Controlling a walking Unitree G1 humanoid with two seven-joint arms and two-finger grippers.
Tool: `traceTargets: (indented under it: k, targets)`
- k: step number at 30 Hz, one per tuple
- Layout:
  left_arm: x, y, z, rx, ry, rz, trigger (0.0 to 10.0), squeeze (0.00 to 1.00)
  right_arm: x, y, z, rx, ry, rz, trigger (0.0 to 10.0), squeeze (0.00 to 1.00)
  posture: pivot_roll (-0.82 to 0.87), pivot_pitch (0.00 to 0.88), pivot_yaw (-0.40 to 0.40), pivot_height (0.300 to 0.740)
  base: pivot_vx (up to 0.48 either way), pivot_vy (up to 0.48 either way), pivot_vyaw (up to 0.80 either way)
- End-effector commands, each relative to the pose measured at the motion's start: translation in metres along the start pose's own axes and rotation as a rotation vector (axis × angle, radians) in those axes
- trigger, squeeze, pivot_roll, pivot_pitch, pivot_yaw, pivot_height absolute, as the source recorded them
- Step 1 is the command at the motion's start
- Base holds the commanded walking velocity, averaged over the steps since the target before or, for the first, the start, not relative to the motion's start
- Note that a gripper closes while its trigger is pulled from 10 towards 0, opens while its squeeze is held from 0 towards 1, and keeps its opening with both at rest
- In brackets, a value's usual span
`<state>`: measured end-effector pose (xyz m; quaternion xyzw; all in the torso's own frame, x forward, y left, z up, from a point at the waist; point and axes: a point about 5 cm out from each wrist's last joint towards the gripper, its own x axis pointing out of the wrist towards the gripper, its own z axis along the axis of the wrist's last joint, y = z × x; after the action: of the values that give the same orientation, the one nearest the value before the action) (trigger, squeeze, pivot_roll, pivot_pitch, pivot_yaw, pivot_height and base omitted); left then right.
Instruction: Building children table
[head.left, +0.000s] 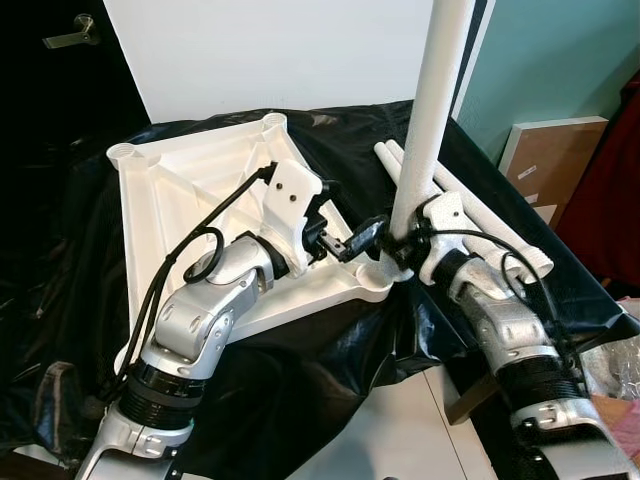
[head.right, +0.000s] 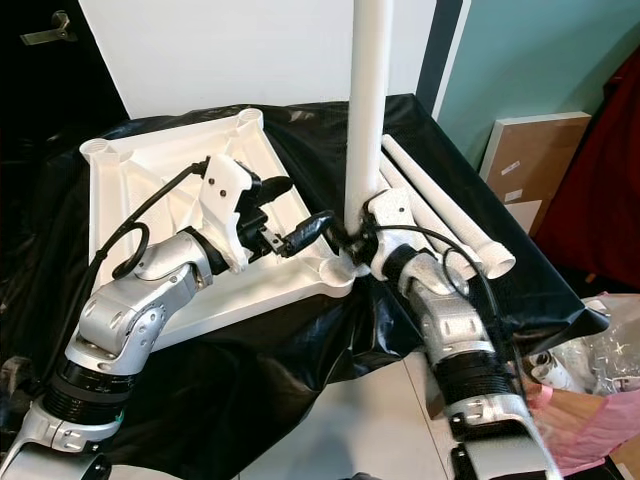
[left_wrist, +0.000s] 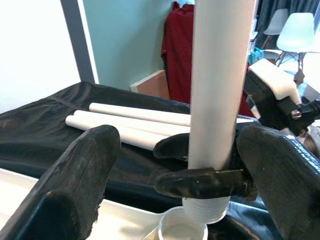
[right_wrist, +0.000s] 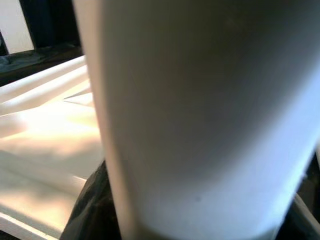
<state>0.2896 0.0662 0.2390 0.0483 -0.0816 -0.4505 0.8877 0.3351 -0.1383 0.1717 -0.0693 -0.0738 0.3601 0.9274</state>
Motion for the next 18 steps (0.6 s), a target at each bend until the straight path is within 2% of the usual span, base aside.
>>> traceTargets:
  k: [1, 3, 4, 5, 7, 10, 13, 18]
  targets:
    - [0.001, -0.007, 0.002, 0.008, -0.007, -0.106, 10.0, 0.00, -0.001, 0.002, 0.001, -0.003, 0.001, 0.039, 10.0, 0.00, -0.01, 0.036, -0.027, 0.740, 0.000, 0.000, 0.00]
    - [0.004, -0.016, 0.009, -0.048, -0.053, -0.188, 10.0, 0.00, -0.007, 0.004, 0.000, -0.018, 0.045, 0.172, 10.0, 0.00, -0.01, 0.037, -0.028, 0.740, 0.000, 0.000, 0.00]
    - [0.004, -0.016, 0.009, -0.048, -0.053, -0.188, 10.0, 0.00, -0.007, 0.004, 0.000, -0.018, 0.045, 0.172, 10.0, 0.00, -0.01, 0.037, -0.028, 0.740, 0.000, 0.000, 0.00]
    - [0.006, -0.021, 0.013, -0.075, -0.077, -0.240, 10.0, 0.00, -0.008, 0.006, -0.001, -0.018, 0.069, 0.222, 10.0, 0.00, -0.01, 0.037, -0.028, 0.740, 0.000, 0.000, 0.00]
    - [0.009, -0.029, 0.019, -0.077, -0.106, -0.319, 10.0, 0.00, -0.010, 0.010, -0.002, -0.025, 0.098, 0.295, 10.0, 0.00, 0.00, 0.036, -0.027, 0.740, 0.000, 0.000, 0.00]
    - [0.011, -0.033, 0.021, -0.088, -0.116, -0.346, 10.0, 0.00, -0.011, 0.012, -0.004, -0.027, 0.110, 0.320, 10.0, 0.00, 0.00, 0.033, -0.027, 0.740, 0.000, 0.000, 0.00]
    - [0.014, -0.042, 0.027, -0.122, -0.151, -0.439, 10.0, 0.00, -0.011, 0.015, -0.007, -0.025, 0.135, 0.372, 10.0, 0.00, 0.00, 0.024, -0.023, 0.740, 0.000, 0.000, 0.00]
    - [0.019, -0.046, 0.028, -0.140, -0.156, -0.474, 10.0, 0.00, -0.011, 0.020, -0.007, -0.022, 0.143, 0.429, 10.0, 0.00, 0.00, 0.018, -0.021, 0.740, 0.000, 0.000, 0.00]
